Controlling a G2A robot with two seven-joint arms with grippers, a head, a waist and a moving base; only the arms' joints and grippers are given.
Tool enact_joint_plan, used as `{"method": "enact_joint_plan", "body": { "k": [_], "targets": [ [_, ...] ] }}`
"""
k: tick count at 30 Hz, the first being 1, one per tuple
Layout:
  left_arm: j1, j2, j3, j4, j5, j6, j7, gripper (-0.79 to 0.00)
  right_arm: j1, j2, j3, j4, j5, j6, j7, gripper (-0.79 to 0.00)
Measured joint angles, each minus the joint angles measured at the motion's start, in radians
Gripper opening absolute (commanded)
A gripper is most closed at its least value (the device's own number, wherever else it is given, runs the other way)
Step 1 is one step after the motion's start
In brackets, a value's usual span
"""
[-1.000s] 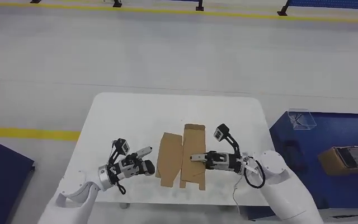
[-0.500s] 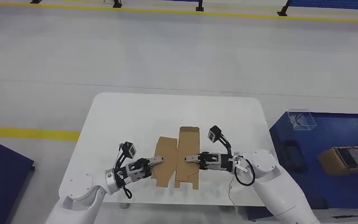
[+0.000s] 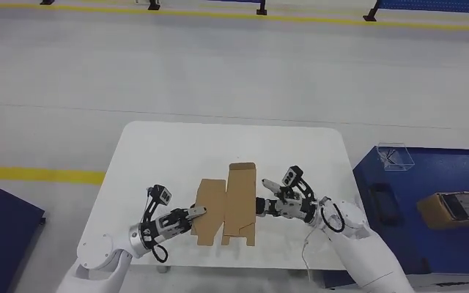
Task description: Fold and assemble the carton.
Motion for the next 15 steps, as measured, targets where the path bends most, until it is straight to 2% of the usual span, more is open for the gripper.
{"method": "enact_joint_plan", "body": {
  "k": [3,5,7,9,11,13,14,15],
  "targets": [
    [0.015,0.001,0.003,-0.004,0.032,-0.071,0.001,-0.785,0.008,-0.01,0.004,0.036,0.174,0.07,0.014,0.0],
    [0.023,0.002,0.009,-0.008,0.058,-0.1,0.007,-0.785,0.016,-0.014,0.0,0.044,0.221,0.094,0.023,0.0],
    [0.028,0.003,0.016,-0.012,0.072,-0.106,0.016,-0.785,0.028,-0.016,0.0,0.052,0.206,0.083,0.022,-0.071],
    [0.029,0.003,0.021,-0.016,0.074,-0.092,0.018,-0.785,0.042,-0.014,0.002,0.055,0.127,0.034,0.013,-0.123],
    [0.03,0.004,0.023,-0.02,0.064,-0.082,0.017,-0.785,0.05,-0.011,0.001,0.053,0.028,-0.019,-0.001,-0.123],
    [0.032,0.005,0.023,-0.023,0.048,-0.072,0.012,-0.785,0.057,-0.007,-0.003,0.044,-0.099,-0.08,-0.02,-0.099],
    [0.033,0.006,0.023,-0.024,0.045,-0.07,0.011,-0.785,0.06,-0.005,-0.005,0.039,-0.155,-0.103,-0.028,0.0],
    [0.034,0.007,0.022,-0.025,0.044,-0.068,0.011,-0.785,0.065,-0.001,-0.007,0.031,-0.233,-0.135,-0.043,0.0]
  ]
}}
